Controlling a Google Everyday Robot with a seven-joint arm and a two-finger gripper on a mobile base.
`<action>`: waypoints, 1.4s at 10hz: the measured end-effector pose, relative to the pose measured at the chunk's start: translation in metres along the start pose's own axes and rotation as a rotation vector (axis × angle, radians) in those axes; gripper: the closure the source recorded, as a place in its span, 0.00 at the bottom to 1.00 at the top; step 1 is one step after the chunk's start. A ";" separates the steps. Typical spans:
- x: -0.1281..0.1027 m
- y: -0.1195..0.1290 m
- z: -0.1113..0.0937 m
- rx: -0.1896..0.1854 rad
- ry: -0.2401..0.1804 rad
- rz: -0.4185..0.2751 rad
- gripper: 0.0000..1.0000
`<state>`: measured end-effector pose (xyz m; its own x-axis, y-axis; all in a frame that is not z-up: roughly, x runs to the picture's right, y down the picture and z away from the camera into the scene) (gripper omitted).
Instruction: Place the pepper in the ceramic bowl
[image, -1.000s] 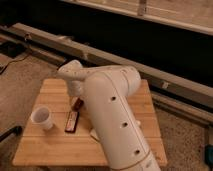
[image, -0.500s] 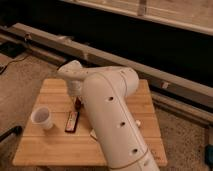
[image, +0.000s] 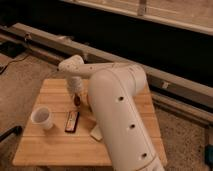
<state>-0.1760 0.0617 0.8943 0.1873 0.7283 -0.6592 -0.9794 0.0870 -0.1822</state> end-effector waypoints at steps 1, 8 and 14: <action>0.000 -0.003 -0.015 -0.009 -0.018 0.002 1.00; 0.016 -0.118 -0.050 0.085 -0.055 0.162 0.86; 0.019 -0.154 -0.037 0.157 0.005 0.288 0.26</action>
<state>-0.0184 0.0369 0.8834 -0.0994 0.7349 -0.6708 -0.9917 -0.0182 0.1270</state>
